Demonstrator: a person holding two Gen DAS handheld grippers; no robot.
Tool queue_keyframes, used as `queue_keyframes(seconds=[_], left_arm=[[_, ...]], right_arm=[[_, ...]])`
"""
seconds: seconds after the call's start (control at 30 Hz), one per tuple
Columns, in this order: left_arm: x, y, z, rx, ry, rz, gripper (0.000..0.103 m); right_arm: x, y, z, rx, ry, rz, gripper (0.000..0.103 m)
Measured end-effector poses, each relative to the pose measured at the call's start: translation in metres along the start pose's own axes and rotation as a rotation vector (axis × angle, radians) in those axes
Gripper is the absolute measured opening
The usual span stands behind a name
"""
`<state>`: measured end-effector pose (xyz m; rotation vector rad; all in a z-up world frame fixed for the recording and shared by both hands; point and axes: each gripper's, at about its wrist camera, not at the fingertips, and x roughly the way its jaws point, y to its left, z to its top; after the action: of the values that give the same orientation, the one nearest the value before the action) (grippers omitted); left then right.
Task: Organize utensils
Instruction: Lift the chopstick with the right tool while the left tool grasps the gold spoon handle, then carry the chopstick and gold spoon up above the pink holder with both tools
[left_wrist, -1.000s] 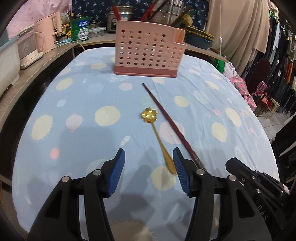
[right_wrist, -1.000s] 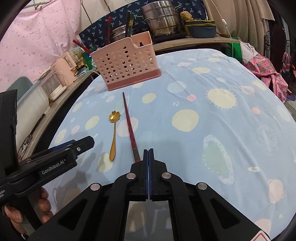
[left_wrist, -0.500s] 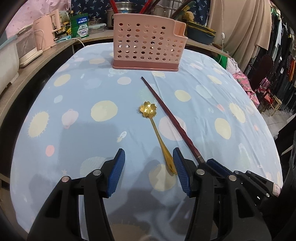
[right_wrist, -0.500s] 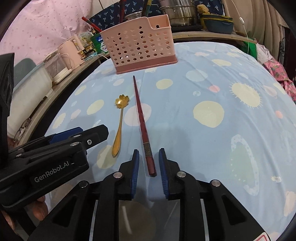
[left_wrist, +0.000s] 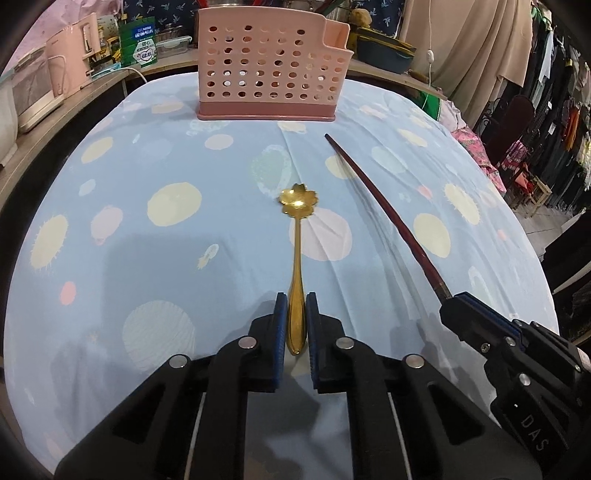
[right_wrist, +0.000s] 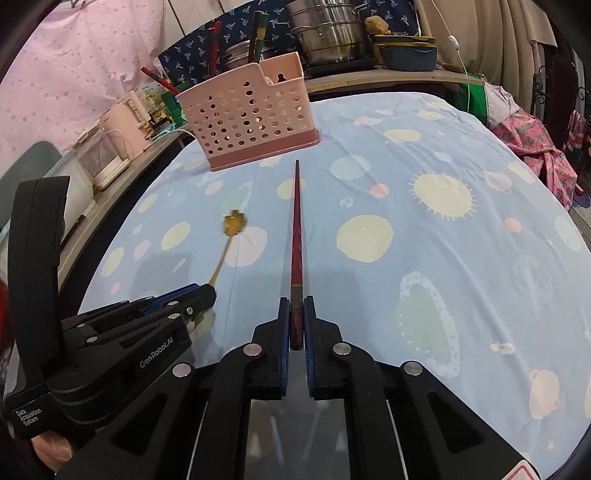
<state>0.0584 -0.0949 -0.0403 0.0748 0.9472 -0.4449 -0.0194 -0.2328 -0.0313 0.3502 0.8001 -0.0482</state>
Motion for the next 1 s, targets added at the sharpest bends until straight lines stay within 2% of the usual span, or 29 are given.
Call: queue_keyframes(seconds=[0.17,0.23,0.47,0.57,0.6,0.67,0.7,0.73,0.8,0.93,1.0], left_arm=[[-0.029,0.011,0.006,-0.026,-0.046,-0.005,0.01],[-0.043,0.016,0.015,-0.037,-0.075,-0.004,0.0],[-0.081,0.031,0.056,-0.053,-0.187,0.004,0.0],[-0.079,0.034,0.058,-0.07,-0.165,-0.022,0.001],[-0.075,0.034,0.053,-0.072,-0.151,-0.027,0.005],[-0.064,0.029,0.04,-0.061,-0.11,-0.033,0.018],[-0.057,0.026,0.032,-0.06,-0.087,-0.032,0.029],[-0.048,0.024,0.023,-0.062,-0.055,-0.044,0.033],[-0.032,0.018,0.009,-0.063,0.004,-0.064,0.033],[-0.009,0.01,-0.007,-0.055,0.07,-0.058,0.031],[-0.007,0.009,-0.011,-0.047,0.058,-0.041,0.026]], right_arm=[[-0.013,0.011,0.007,-0.015,-0.024,0.024,0.007],[-0.023,0.016,0.013,-0.02,-0.047,0.035,0.007],[-0.06,0.026,0.054,-0.029,-0.165,0.065,0.007],[-0.07,0.025,0.068,-0.033,-0.201,0.061,0.007],[-0.072,0.024,0.069,-0.033,-0.206,0.059,0.007],[-0.072,0.022,0.066,-0.032,-0.203,0.053,0.007],[-0.071,0.021,0.063,-0.026,-0.195,0.054,0.007],[-0.069,0.019,0.06,-0.017,-0.186,0.057,0.007],[-0.067,0.018,0.054,-0.013,-0.168,0.057,0.007],[-0.064,0.018,0.046,-0.013,-0.147,0.057,0.007],[-0.064,0.017,0.044,-0.01,-0.145,0.058,0.007]])
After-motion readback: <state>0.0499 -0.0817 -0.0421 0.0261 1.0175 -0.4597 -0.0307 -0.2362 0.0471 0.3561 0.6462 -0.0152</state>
